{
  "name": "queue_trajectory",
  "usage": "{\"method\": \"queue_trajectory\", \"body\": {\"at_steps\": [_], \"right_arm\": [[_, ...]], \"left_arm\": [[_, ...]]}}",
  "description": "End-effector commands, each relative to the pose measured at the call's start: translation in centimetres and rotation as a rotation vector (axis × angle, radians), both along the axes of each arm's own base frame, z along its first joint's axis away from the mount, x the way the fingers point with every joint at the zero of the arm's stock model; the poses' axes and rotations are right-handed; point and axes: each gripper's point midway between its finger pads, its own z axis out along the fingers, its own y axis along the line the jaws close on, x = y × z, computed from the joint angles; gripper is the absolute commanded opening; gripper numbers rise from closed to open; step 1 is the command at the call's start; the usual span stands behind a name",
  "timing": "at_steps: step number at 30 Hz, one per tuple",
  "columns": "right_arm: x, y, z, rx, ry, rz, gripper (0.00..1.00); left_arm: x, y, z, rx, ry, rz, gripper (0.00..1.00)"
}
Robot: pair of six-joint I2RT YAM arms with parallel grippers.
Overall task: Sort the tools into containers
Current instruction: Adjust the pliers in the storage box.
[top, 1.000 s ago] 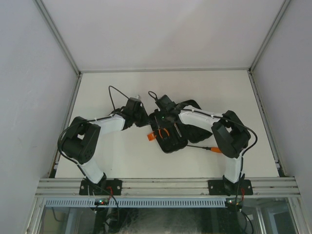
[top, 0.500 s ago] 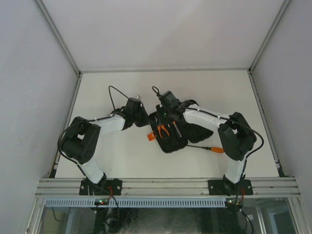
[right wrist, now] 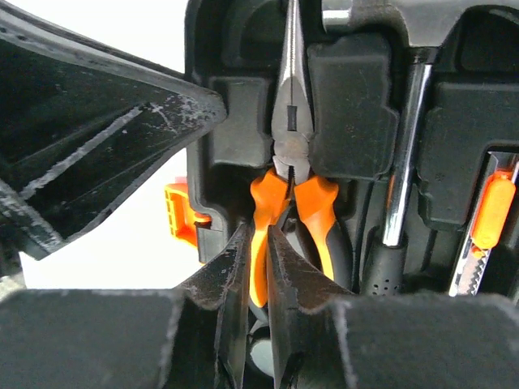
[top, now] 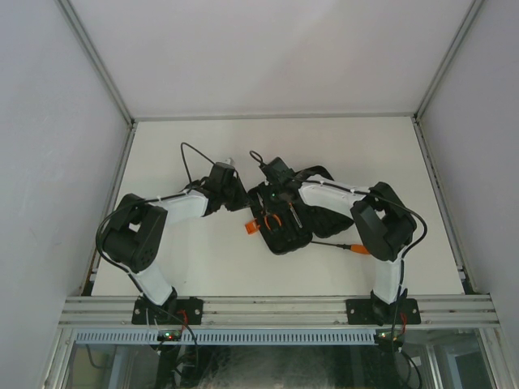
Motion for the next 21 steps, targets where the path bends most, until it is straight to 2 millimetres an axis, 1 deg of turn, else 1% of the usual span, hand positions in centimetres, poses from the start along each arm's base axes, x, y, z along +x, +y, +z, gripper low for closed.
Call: {"method": "queue_trajectory", "body": {"at_steps": [1,9,15,18,21], "right_arm": [[0.6,-0.1,0.1,-0.023,-0.010,-0.026,0.12],[0.2,0.1,-0.9,-0.046,0.013,-0.015,0.09],[0.2,-0.4,-1.8,-0.103,0.033,-0.025,0.05],[-0.3,-0.7,-2.7,-0.145,0.068,-0.025,0.01],[-1.4,-1.1,-4.5,-0.203,0.126,-0.012,0.00]], "left_arm": [[-0.4,-0.2,-0.3,0.015,0.017,-0.025,0.11],[-0.5,-0.2,-0.4,0.013,0.019,-0.025,0.11],[-0.5,-0.4,-0.4,0.008,0.020,-0.032,0.10],[-0.5,-0.7,-0.3,0.005,0.019,-0.040,0.09],[-0.6,-0.9,-0.3,0.003,0.018,-0.049,0.07]]}}
